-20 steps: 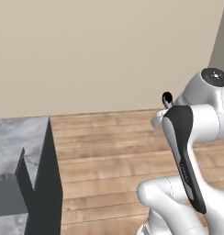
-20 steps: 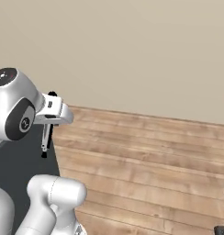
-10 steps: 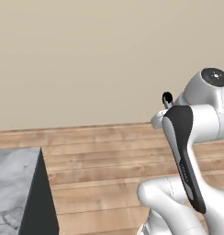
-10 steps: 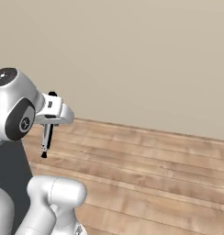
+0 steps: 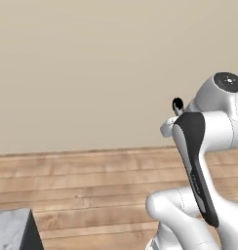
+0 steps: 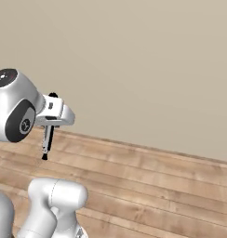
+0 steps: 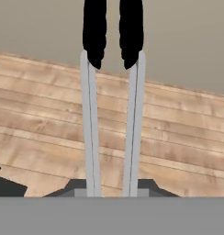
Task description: Take the tongs from the drawer on the left and place them on the dining counter next to the tray containing the kebab skewer.
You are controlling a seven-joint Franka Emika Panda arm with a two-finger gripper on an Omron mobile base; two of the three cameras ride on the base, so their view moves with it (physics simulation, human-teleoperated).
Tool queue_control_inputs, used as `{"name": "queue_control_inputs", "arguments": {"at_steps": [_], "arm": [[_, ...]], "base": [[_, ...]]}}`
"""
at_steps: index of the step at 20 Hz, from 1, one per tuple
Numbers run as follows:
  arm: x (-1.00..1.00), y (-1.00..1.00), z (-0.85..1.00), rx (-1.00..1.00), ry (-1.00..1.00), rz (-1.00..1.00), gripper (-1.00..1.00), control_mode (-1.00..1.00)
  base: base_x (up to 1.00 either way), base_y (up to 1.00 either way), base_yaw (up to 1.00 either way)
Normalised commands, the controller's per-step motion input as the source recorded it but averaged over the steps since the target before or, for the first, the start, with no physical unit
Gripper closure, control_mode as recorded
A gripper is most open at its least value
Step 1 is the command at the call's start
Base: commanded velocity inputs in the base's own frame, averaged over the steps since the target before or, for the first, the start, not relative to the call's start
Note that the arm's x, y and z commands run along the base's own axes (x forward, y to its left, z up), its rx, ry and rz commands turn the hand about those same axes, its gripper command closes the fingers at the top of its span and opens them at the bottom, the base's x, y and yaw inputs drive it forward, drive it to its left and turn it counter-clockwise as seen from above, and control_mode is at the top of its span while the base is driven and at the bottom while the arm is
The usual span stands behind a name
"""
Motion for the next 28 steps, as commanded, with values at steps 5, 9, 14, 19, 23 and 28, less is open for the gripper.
{"name": "queue_control_inputs", "arguments": {"at_steps": [5,9,14,19,23,28], "arm": [[0.00,0.00,0.00,0.00,0.00,0.00,1.00,1.00],[0.00,0.00,0.00,0.00,0.00,0.00,1.00,1.00],[0.00,0.00,0.00,0.00,0.00,0.00,1.00,1.00],[0.00,0.00,0.00,0.00,0.00,0.00,1.00,1.00],[0.00,0.00,0.00,0.00,0.00,0.00,1.00,1.00],[0.00,0.00,0.00,0.00,0.00,0.00,1.00,1.00]], "base": [[1.00,-0.22,0.12],[1.00,-0.18,0.06],[1.00,-0.04,0.11],[0.83,0.00,0.64],[0.02,0.00,1.00],[0.00,0.00,1.00]]}}
